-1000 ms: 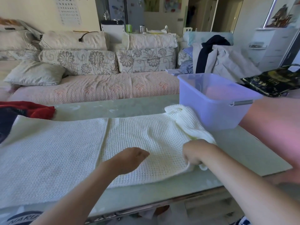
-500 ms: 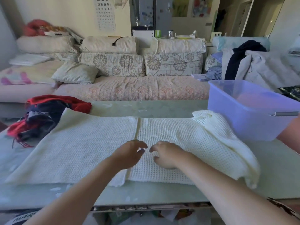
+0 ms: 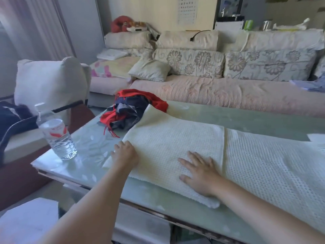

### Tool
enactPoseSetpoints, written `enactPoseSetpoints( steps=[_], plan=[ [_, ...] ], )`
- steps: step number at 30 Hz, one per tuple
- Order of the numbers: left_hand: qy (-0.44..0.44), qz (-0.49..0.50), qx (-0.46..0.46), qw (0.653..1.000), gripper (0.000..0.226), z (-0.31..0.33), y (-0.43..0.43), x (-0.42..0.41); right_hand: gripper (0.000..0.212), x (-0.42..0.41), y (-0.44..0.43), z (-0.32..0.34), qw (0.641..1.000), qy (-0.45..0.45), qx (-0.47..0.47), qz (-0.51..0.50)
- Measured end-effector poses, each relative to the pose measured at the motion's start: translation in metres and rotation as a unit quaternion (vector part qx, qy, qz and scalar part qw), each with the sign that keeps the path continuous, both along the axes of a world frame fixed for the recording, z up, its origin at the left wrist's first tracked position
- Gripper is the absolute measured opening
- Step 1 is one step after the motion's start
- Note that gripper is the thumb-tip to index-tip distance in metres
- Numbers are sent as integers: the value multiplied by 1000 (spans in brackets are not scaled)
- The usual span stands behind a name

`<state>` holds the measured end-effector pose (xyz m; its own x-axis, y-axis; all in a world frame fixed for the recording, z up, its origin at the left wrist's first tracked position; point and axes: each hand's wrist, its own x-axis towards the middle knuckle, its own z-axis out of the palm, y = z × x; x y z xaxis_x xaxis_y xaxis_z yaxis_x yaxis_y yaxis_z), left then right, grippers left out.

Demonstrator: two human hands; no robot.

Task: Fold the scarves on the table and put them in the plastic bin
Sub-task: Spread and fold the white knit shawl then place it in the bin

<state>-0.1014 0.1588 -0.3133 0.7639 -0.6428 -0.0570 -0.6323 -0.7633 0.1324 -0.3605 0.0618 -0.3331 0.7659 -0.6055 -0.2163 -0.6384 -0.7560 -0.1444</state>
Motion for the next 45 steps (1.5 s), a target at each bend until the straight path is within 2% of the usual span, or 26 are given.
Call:
enactPoseSetpoints(
  steps=[5, 7, 10, 13, 15, 18, 21, 23, 28, 30, 31, 33, 34, 35, 36, 37, 39, 41, 43, 45],
  plan=[
    [33, 63, -45, 996, 49, 1, 7, 17, 65, -10, -15, -1, 999, -8, -25, 23],
    [52, 75, -44, 995, 43, 8, 9, 19, 67, -15, -21, -1, 999, -12, -31, 27],
    [79, 42, -38, 995, 22, 31, 6, 13, 68, -17, -20, 1, 1000, -14, -19, 20],
    [97, -37, -87, 991, 42, 63, -7, -8, 67, -15, -14, 14, 998, -55, 33, -5],
    [118, -100, -128, 980, 53, 85, -16, -37, 61, -21, -13, 30, 980, -144, 127, -49],
    [225, -149, -214, 939, 52, 109, -33, -87, 54, -38, -17, 61, 922, -290, 229, -114],
    [334, -174, -266, 887, 47, 117, -59, -140, 49, -69, -26, 92, 831, -430, 305, -177],
    [391, -192, -285, 854, 42, 118, -78, -175, 46, -100, -35, 107, 784, -487, 324, -207],
    [490, -279, -290, 774, 29, 118, -109, -270, 39, -188, -59, 114, 746, -508, 319, -289],
    [521, -340, -262, 738, 15, 111, -112, -311, 36, -218, -64, 114, 733, -498, 329, -327],
    [540, -374, -232, 718, 15, 104, -113, -329, 38, -231, -65, 112, 732, -485, 326, -350],
    [590, -409, -128, 684, 29, 85, -113, -354, 43, -250, -69, 103, 751, -431, 295, -403],
    [600, -407, -78, 684, 39, 76, -113, -360, 44, -257, -71, 96, 776, -385, 261, -426],
    [583, -409, -48, 700, 44, 66, -115, -363, 49, -263, -74, 86, 804, -335, 218, -441],
    [523, -430, -35, 735, 43, 59, -116, -362, 57, -268, -75, 77, 828, -290, 181, -445],
    [429, -464, -38, 774, 38, 52, -118, -357, 66, -270, -74, 69, 844, -254, 158, -445],
    [246, -518, -41, 818, 28, 40, -118, -343, 73, -270, -70, 57, 867, -197, 136, -438],
    [157, -547, -17, 822, 28, 32, -113, -327, 66, -270, -67, 48, 882, -156, 101, -432],
    [110, -588, 31, 801, 55, 25, -106, -314, 52, -272, -69, 48, 884, -142, 56, -442],
    [90, -615, 53, 782, 84, 22, -96, -307, 42, -277, -77, 56, 870, -174, 33, -460]
  ],
)
